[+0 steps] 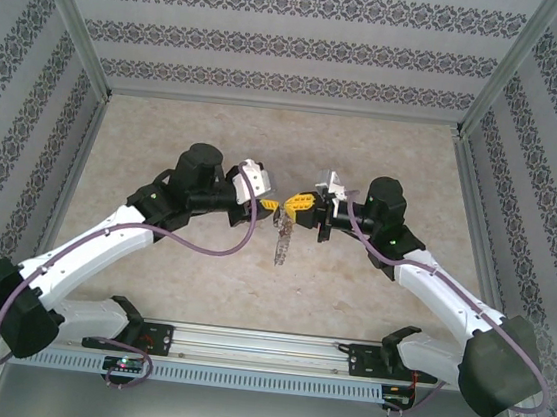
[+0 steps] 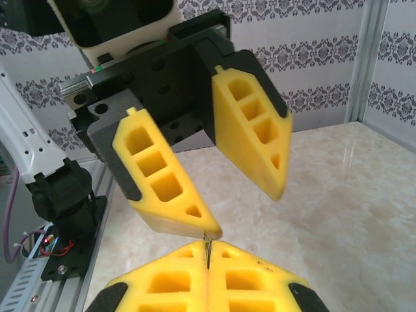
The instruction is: Put the keys on the keyring
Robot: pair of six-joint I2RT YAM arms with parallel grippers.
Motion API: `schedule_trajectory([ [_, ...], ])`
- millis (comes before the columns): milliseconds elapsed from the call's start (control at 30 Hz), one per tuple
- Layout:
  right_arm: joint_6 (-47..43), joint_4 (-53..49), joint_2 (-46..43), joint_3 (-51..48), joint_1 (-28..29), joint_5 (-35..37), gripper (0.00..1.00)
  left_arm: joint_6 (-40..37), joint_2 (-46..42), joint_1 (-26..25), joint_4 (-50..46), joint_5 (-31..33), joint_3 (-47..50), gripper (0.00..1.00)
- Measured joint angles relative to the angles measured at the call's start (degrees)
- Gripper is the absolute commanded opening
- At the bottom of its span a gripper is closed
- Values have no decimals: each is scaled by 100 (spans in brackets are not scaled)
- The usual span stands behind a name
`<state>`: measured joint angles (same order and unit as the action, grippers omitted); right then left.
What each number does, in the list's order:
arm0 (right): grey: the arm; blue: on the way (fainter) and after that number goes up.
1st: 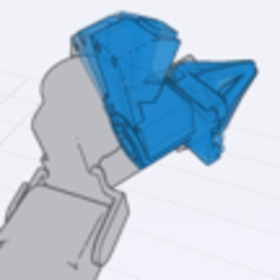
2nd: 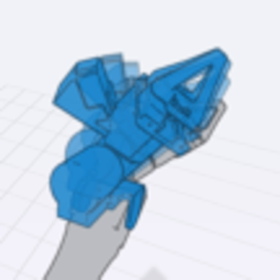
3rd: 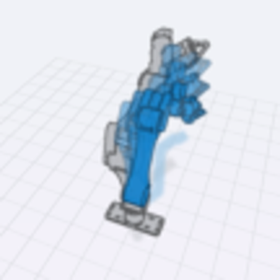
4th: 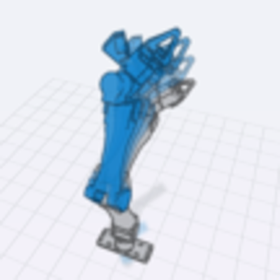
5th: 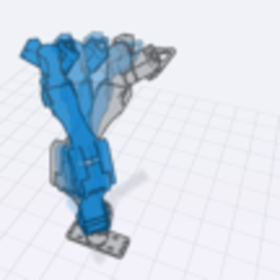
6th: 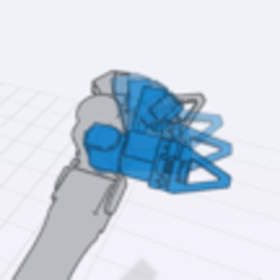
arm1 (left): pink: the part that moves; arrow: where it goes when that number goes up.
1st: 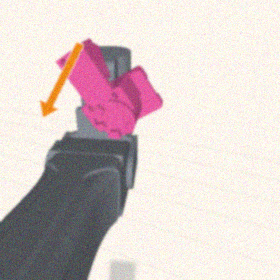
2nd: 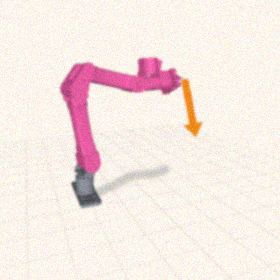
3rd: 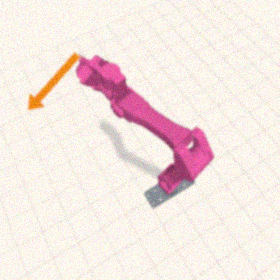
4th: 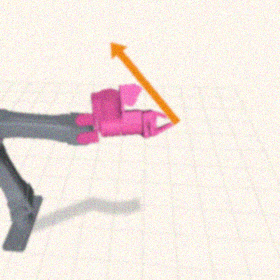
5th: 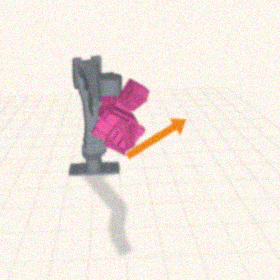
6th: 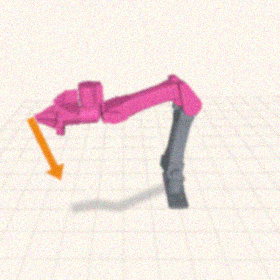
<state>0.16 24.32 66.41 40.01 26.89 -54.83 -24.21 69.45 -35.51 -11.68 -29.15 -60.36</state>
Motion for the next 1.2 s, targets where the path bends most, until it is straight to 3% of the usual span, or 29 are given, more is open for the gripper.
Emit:
schedule_trajectory([
  [200,-15,-35,0,0,9,61,0,-125,118,-11,-72,-240,-118,32],
  [400,-13,-61,0,0,28,81,0,-197,103,-9,-105,-234,-118,39],
  [700,-13,-81,0,37,26,181,0,-369,-39,-15,-385,-542,-116,39],
  [867,-15,-76,0,83,28,254,0,-428,-59,-15,-509,-675,-61,44],
  [1200,-17,-85,0,131,37,254,0,-424,-59,-15,-516,-627,-7,41],
])
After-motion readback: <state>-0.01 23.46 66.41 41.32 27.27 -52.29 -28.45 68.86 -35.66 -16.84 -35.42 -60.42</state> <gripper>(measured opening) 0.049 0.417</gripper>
